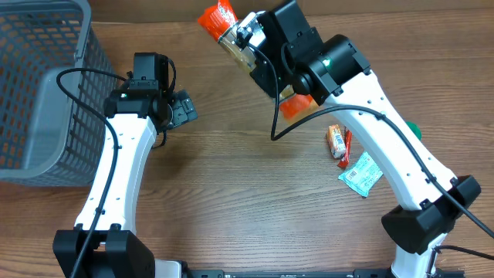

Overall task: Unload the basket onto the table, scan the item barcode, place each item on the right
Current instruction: 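Hold the spaghetti pack in front of the scanner window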

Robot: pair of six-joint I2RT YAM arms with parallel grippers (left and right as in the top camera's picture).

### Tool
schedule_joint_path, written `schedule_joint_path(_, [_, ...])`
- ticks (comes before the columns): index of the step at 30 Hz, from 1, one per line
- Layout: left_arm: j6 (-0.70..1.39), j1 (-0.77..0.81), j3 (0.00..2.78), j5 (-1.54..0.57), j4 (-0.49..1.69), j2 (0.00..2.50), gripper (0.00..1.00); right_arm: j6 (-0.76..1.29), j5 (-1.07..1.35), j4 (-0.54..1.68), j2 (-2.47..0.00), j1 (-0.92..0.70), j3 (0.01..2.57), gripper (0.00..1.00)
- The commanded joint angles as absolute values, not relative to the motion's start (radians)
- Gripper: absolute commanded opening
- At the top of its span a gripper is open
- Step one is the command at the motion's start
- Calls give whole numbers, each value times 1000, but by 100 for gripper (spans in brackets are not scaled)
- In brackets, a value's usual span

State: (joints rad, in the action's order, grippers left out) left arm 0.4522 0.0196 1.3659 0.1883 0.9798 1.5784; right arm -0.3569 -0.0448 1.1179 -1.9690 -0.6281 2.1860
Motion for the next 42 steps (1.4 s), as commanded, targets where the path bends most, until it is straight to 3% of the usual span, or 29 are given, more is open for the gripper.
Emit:
schedule_joint_path(1, [441,19,1368,198,979,1583,100,-514,-98,1039,-2007,-633,2229,3])
schedule_joint_path(26, [441,19,1368,198,979,1583,100,-1185,-513,224,-2384,-632,2229,3])
schedule_joint_path(42, [441,19,1368,198,979,1583,100,-1206,-488,-228,-2511,-570,2229,3])
